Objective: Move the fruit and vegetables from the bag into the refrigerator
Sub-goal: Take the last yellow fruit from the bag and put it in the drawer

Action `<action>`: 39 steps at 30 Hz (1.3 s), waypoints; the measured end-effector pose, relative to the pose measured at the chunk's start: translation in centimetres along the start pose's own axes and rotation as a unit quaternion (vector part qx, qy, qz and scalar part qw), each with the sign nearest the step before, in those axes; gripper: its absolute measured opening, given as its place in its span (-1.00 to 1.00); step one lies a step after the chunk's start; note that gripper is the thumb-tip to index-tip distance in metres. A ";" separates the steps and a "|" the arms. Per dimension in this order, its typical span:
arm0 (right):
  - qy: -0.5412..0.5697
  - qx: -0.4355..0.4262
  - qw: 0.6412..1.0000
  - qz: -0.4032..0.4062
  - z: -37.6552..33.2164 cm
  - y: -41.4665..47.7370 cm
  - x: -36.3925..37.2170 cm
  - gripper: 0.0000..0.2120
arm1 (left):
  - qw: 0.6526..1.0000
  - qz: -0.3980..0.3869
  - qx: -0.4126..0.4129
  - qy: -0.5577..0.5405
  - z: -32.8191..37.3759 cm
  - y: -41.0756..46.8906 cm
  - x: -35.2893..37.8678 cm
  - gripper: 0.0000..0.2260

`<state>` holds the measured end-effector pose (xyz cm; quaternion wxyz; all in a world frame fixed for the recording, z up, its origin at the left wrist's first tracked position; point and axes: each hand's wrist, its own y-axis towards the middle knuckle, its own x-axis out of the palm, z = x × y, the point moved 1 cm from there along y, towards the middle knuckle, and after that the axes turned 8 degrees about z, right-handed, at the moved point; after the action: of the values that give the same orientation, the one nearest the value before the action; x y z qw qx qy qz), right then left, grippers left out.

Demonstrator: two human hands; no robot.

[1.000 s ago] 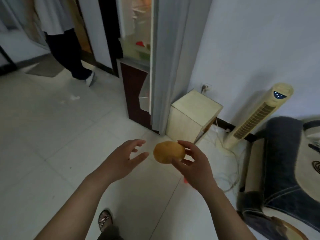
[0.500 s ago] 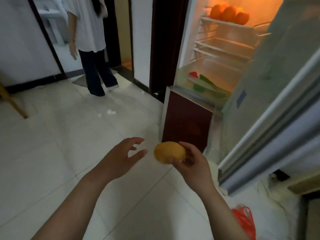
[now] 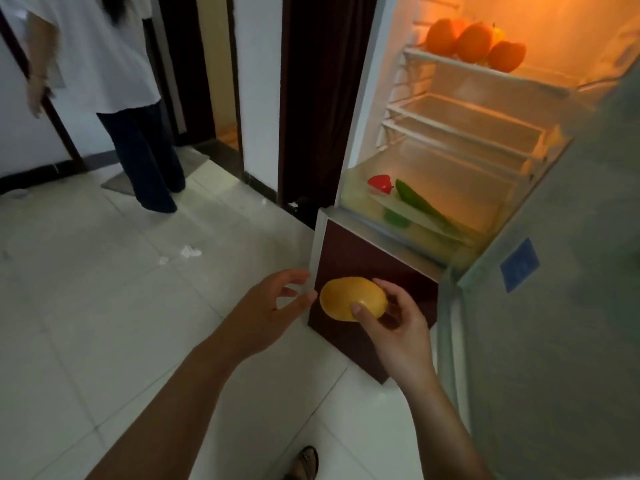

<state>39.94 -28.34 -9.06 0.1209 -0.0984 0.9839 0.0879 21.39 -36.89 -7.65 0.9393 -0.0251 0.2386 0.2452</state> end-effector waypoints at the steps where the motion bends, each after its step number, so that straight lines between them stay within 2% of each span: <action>1: -0.002 -0.001 1.000 0.003 -0.1 2.2 0.5 -0.61 | 1.000 0.000 -0.001 0.006 0.1 2.2 -0.2 -0.59; 5: -0.002 0.009 1.000 0.026 -0.8 10.4 1.2 -0.54 | 0.999 0.000 0.013 0.041 1.2 10.7 -0.8 -0.61; 10: -0.001 0.010 0.998 0.064 -0.2 17.7 1.5 -0.48 | 0.998 -0.020 0.030 0.049 1.9 18.5 0.7 -0.46; 16: 0.010 0.051 0.993 0.107 2.6 23.4 1.6 -0.57 | 0.995 -0.077 0.035 0.059 0.4 27.3 4.1 -0.65; 23: -0.027 0.080 0.975 0.204 4.5 32.3 0.2 -0.61 | 0.982 -0.142 0.118 0.028 1.3 40.8 10.4 -0.68; 29: -0.056 0.138 0.958 0.246 5.8 39.4 0.6 -0.57 | 0.955 -0.207 0.197 0.075 0.3 51.0 14.2 -0.69; 34: -0.079 0.185 0.937 0.285 7.8 43.0 1.6 -0.53 | 0.922 -0.280 0.236 0.125 -1.1 55.5 18.9 -0.68; 36: -0.093 0.210 0.932 0.280 8.8 43.4 1.9 -0.53 | 0.905 -0.303 0.255 0.157 -2.0 55.5 20.4 -0.61; 39: -0.113 0.228 0.930 0.265 9.7 44.1 1.7 -0.55 | 0.914 -0.284 0.249 0.144 -2.6 55.6 21.1 -0.49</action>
<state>30.96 15.87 -12.17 0.2228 0.2067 0.9475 -0.0995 10.14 20.94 -15.79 0.9005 0.1078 0.4077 -0.1061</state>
